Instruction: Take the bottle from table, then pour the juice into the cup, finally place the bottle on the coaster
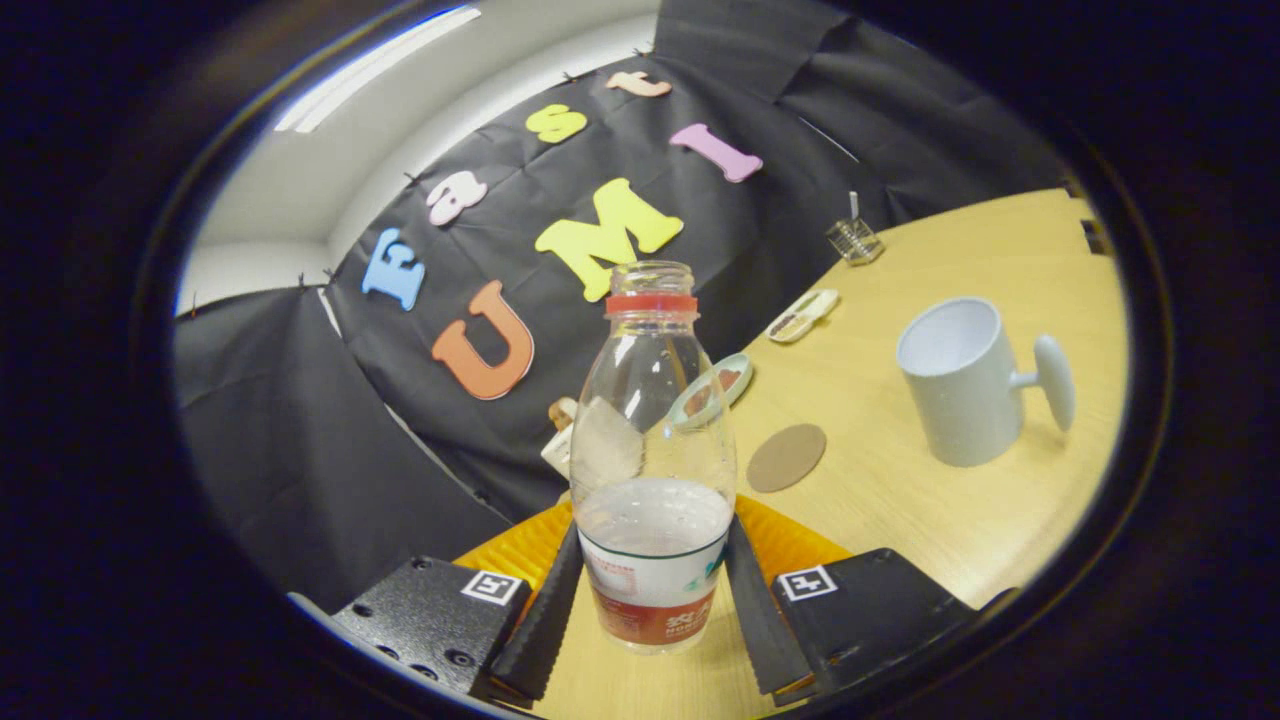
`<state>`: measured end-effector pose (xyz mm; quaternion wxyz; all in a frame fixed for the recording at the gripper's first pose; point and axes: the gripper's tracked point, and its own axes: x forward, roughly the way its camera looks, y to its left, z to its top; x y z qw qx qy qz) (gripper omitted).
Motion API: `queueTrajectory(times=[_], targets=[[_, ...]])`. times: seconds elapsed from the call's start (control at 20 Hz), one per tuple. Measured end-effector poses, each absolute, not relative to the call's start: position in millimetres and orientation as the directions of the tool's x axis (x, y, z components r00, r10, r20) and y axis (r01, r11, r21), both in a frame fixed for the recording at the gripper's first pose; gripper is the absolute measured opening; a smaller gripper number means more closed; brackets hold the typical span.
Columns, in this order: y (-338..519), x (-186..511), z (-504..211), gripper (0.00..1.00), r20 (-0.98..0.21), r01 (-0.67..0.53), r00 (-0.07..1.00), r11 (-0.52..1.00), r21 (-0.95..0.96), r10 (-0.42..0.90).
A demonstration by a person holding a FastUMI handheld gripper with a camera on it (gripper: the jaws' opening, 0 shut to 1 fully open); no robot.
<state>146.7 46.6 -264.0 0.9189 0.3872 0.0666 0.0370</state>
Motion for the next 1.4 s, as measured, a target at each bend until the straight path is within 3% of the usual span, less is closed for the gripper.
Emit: queueTrajectory(times=[0.2,0.55,1.4], targets=[[49,150,-258,0.78,-0.061,-0.040,0.984,0.544,0.838,0.166],[35,156,-263,0.78,-0.088,0.041,0.980,0.256,0.966,0.176],[10,156,-207,0.77,-0.015,0.039,0.982,-0.122,0.992,0.186]])
